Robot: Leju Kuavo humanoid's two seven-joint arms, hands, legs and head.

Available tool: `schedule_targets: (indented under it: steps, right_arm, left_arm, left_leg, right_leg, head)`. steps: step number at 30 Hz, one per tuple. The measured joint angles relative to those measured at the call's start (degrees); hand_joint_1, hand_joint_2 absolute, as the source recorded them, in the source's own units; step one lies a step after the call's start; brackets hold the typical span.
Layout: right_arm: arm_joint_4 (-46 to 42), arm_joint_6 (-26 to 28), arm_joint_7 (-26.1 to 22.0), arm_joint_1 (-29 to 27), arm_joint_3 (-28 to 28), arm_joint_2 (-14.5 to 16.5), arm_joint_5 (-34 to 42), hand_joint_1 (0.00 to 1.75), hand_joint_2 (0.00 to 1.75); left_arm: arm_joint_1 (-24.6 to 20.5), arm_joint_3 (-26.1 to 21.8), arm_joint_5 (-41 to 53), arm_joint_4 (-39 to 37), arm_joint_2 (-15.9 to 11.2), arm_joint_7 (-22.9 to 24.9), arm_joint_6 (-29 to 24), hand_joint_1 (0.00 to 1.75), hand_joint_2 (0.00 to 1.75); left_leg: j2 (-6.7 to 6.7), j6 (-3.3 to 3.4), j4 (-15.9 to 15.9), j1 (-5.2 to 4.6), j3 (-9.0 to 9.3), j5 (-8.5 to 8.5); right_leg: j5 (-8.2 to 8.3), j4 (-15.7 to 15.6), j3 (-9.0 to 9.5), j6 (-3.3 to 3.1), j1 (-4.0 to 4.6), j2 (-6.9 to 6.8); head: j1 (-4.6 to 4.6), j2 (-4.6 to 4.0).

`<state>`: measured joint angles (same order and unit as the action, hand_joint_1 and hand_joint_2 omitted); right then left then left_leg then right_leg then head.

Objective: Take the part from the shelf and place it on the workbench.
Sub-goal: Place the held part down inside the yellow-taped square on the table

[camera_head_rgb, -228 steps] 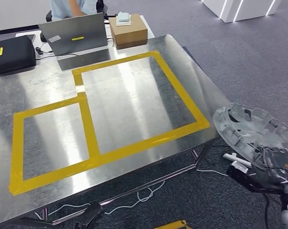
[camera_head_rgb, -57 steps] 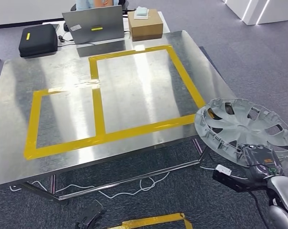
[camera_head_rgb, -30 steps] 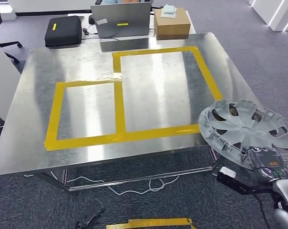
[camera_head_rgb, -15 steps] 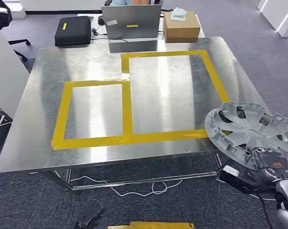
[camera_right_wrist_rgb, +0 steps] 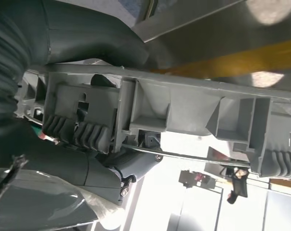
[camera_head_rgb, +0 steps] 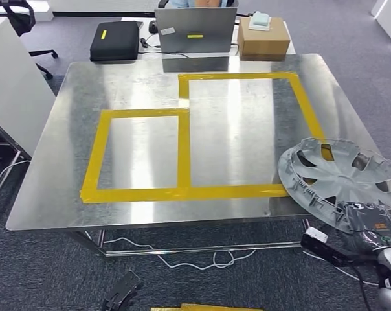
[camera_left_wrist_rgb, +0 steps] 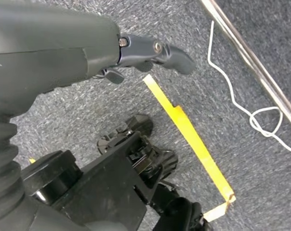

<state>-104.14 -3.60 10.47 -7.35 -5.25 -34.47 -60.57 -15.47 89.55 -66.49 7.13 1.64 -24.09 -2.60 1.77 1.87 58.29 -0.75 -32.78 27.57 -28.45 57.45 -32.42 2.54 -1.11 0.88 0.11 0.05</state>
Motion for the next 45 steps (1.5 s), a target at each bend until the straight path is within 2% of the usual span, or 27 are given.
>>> schedule_targets:
  steps: [3,6,7,8,9,11,12,14,17,19,21,22,23,24,25,26,28,29,32,34,36,38,39,40,41,43,45]
  right_arm:
    - [-0.1,-0.1,-0.2,0.0,0.4,0.0,0.4,1.75,1.75]
    - [-0.2,-0.4,-0.2,-0.1,0.6,0.0,0.6,1.75,1.75]
    - [-0.2,-0.4,-0.2,-0.1,0.6,0.0,0.6,1.75,1.75]
    - [-0.2,-0.5,-0.2,-0.2,0.6,0.0,0.6,1.75,1.75]
    - [-0.2,-0.5,-0.2,-0.2,0.6,0.0,0.6,1.75,1.75]
    - [-0.2,-0.6,-0.2,-0.2,0.7,0.0,0.6,1.75,1.75]
    - [-0.2,-0.7,-0.2,-0.2,0.8,0.0,0.6,1.75,1.75]
    - [-0.2,-0.8,-0.1,-0.2,0.9,0.0,0.7,1.75,1.75]
    - [-0.1,-0.9,-0.1,-0.2,1.4,-0.1,1.0,1.75,1.75]
    - [-0.1,-1.0,-0.1,-0.2,1.8,-0.2,1.4,1.75,1.75]
    - [0.0,-1.2,-0.1,-0.2,2.1,-0.2,1.9,1.75,1.75]
    - [0.1,-1.3,-0.1,-0.4,2.2,-0.2,2.1,1.75,1.75]
    - [0.1,-1.3,-0.2,-0.5,2.3,-0.2,2.3,1.75,1.75]
    - [0.2,-1.3,-0.2,-0.6,2.4,-0.2,2.4,1.75,1.75]
    - [0.4,-1.4,-0.2,-0.7,2.6,-0.2,2.6,1.75,1.75]
    - [0.4,-1.4,-0.2,-0.7,2.8,-0.3,2.7,1.75,1.75]
    - [0.6,-1.4,-0.2,-0.7,3.2,-0.3,2.8,1.75,1.75]
    - [0.6,-1.3,-0.2,-0.7,3.3,-0.3,2.9,1.75,1.75]
    - [0.8,-1.1,-0.3,-0.7,3.7,-0.3,3.1,1.75,1.75]
    - [1.0,-0.9,-0.3,-0.7,3.9,-0.3,3.2,1.75,1.75]
    - [1.1,-0.7,-0.3,-0.7,4.1,-0.2,3.2,1.75,1.75]
    - [1.5,0.3,-0.4,-0.8,4.1,-0.2,2.6,1.75,1.75]
    - [1.7,0.9,-0.4,-0.8,4.1,-0.1,2.0,1.75,1.75]
    - [2.0,1.5,-0.4,-0.9,4.1,-0.1,1.5,1.75,1.75]
    - [2.2,1.9,-0.3,-0.9,4.1,0.0,1.1,1.75,1.75]
    - [2.7,2.3,-0.3,-0.9,4.2,0.3,0.7,1.75,1.75]
    - [3.1,2.4,-0.3,-0.9,4.4,0.6,0.8,1.75,1.75]
  left_arm:
    - [0.0,0.0,0.0,0.0,0.0,0.0,-0.1,0.0,1.75]
    - [0.0,0.0,0.0,0.0,0.0,0.0,-0.1,0.0,1.75]
    - [0.1,0.0,0.0,0.0,0.0,0.0,-0.1,0.0,1.75]
    - [0.1,0.0,0.0,0.0,0.0,0.0,-0.1,0.0,1.75]
    - [0.2,0.0,0.0,0.0,0.0,0.0,-0.1,0.0,1.75]
    - [0.1,0.0,0.0,0.0,0.0,0.0,-0.1,0.0,1.75]
    - [0.1,0.0,0.0,0.0,0.0,0.0,-0.1,0.0,1.75]
    - [-0.1,0.0,0.0,0.0,0.0,0.0,-0.1,0.0,1.75]
    - [-0.1,0.0,0.0,0.0,-0.1,0.0,-0.1,0.0,1.75]
    - [-0.2,0.0,0.0,0.0,-0.1,0.0,-0.1,0.0,1.75]
    - [-0.2,0.0,0.0,0.0,0.0,0.1,0.0,0.0,1.75]
    - [-0.2,0.0,0.0,0.0,0.0,0.1,0.0,0.0,1.75]
    - [-0.1,0.0,0.0,0.0,0.0,0.2,0.0,0.0,1.75]
    - [-0.1,0.0,0.0,0.0,0.0,0.3,0.0,0.0,1.75]
    - [-0.1,0.0,0.0,0.0,0.0,0.3,0.0,0.0,1.75]
    - [-0.1,0.0,0.0,0.0,0.0,0.4,0.0,0.0,1.75]
    - [-0.2,0.0,0.0,0.0,0.1,0.4,0.0,0.0,1.75]
    - [-0.3,0.0,0.0,0.0,0.1,0.4,0.0,0.0,1.75]
    - [-0.2,0.0,0.1,0.0,0.1,0.5,0.0,0.0,1.75]
    - [-0.2,0.0,0.1,0.0,0.0,0.5,0.0,0.0,1.75]
    - [-0.3,0.0,0.1,0.0,0.0,0.6,0.0,0.0,1.75]
    - [-0.2,0.0,0.1,0.0,0.0,0.7,0.0,0.0,1.75]
    - [-0.1,0.0,0.1,0.0,0.0,0.7,-0.1,0.0,1.75]
    - [0.0,0.0,0.1,0.0,0.0,0.8,-0.1,0.0,1.75]
    - [0.0,0.0,0.1,0.0,0.0,0.9,-0.2,0.0,1.75]
    - [-0.1,0.0,0.0,0.0,0.0,1.0,-0.4,0.0,1.75]
    - [-0.2,0.0,0.0,0.0,0.0,1.2,-0.5,0.0,1.75]
  left_leg:
    - [-0.32,-1.0,2.1,0.18,-0.71,1.5]
    - [-0.99,-1.83,12.5,0.52,-5.73,6.29]
    - [-1.04,-1.97,15.4,0.65,-7.3,7.06]
    - [-1.06,-2.03,16.5,0.74,-7.99,6.7]
    - [-1.12,-2.0,15.1,0.8,-7.52,5.21]
    - [-1.71,-1.74,7.9,0.81,-4.2,1.01]
    - [-2.06,-1.53,4.2,0.7,-2.52,-0.29]
    - [-2.52,-1.07,0.7,0.46,-1.08,-0.73]
    - [-2.14,-0.07,0.1,0.46,-0.95,-0.72]
    - [-1.93,0.66,-0.3,0.6,-0.64,-0.85]
    - [-1.74,1.07,-0.3,0.45,-0.57,-0.72]
    - [-1.63,1.18,-0.3,0.34,-0.53,-0.64]
    - [-1.5,1.25,-0.3,0.25,-0.45,-0.55]
    - [-1.33,1.26,-0.3,0.19,-0.29,-0.43]
    - [-1.16,1.19,-0.2,0.16,-0.06,-0.29]
    - [-0.99,1.06,-0.2,0.15,0.18,-0.11]
    - [-0.73,0.67,-0.1,-0.01,0.42,0.23]
    - [-0.63,0.47,-0.1,-0.08,0.37,0.31]
    - [-0.44,-0.2,-0.1,0.01,0.3,0.38]
    - [-0.67,-0.85,1.6,0.07,-0.14,1.28]
    - [-1.0,-1.43,7.3,0.22,-2.68,4.17]
    - [-1.06,-1.73,14.5,0.48,-6.51,7.15]
    - [-1.07,-1.82,16.5,0.6,-7.76,7.42]
    - [-1.09,-1.84,16.3,0.69,-7.98,6.47]
    - [-1.15,-1.79,13.9,0.75,-7.11,4.5]
    - [-1.55,-1.53,6.4,0.7,-3.81,0.23]
    - [-1.89,-1.31,1.4,0.61,-1.65,-1.28]
  right_leg:
    - [0.1,-0.5,0.5,-0.92,-0.23,-0.51]
    - [-0.18,-0.6,0.93,-1.56,-0.27,-1.14]
    - [-0.28,-0.6,1.03,-1.62,-0.25,-1.29]
    - [-0.37,-0.6,1.15,-1.61,-0.25,-1.4]
    - [-0.49,-0.6,1.33,-1.54,-0.26,-1.49]
    - [-0.8,-0.5,1.83,-1.25,-0.25,-1.64]
    - [-0.99,-0.5,1.94,-1.0,-0.14,-1.68]
    - [-1.17,-0.5,1.9,-0.42,0.07,-1.79]
    - [-1.62,-0.4,1.74,0.55,-0.03,-1.96]
    - [-3.83,3.3,-0.13,0.93,-0.1,-1.6]
    - [-7.12,11.0,-4.27,1.03,-0.08,-1.19]
    - [-8.03,14.4,-6.28,1.07,-0.08,-1.1]
    - [-7.88,16.0,-7.52,1.07,-0.08,-1.06]
    - [-6.54,15.3,-7.61,1.02,-0.08,-1.06]
    - [-4.32,12.3,-6.53,0.93,-0.09,-1.01]
    - [-1.99,8.2,-4.76,0.81,-0.1,-0.83]
    - [0.33,1.8,-1.55,0.54,-0.03,-0.3]
    - [0.45,0.4,-0.77,0.37,0.02,-0.12]
    - [0.28,0.0,-0.34,-0.36,0.22,-0.22]
    - [0.24,-0.3,0.15,-1.06,0.09,-0.49]
    - [0.02,-0.5,0.79,-1.72,-0.07,-0.93]
    - [-0.28,-0.5,1.11,-1.99,-0.06,-1.2]
    - [-0.4,-0.5,1.23,-1.99,-0.05,-1.27]
    - [-0.53,-0.5,1.39,-1.92,-0.06,-1.31]
    - [-0.69,-0.5,1.63,-1.8,-0.08,-1.34]
    - [-1.1,-0.5,2.15,-1.38,0.01,-1.4]
    - [-1.53,-0.3,2.25,-0.92,0.24,-1.45]
  head:
    - [-0.13,-0.01]
    - [-0.28,-0.01]
    - [-0.28,-0.01]
    - [-0.29,-0.01]
    - [-0.29,-0.01]
    - [-0.28,-0.01]
    - [-0.27,-0.01]
    - [-0.23,-0.01]
    - [-0.14,-0.01]
    - [0.17,-0.01]
    - [0.4,-0.01]
    - [0.41,-0.01]
    - [0.4,-0.01]
    - [0.4,-0.01]
    - [0.4,-0.01]
    - [0.41,-0.01]
    - [0.4,-0.01]
    - [0.37,-0.01]
    - [0.31,-0.01]
    - [0.24,-0.01]
    - [0.1,-0.01]
    - [0.04,-0.01]
    - [0.05,-0.01]
    - [0.03,-0.01]
    - [0.04,-0.01]
    - [0.03,-0.01]
    - [0.09,-0.01]
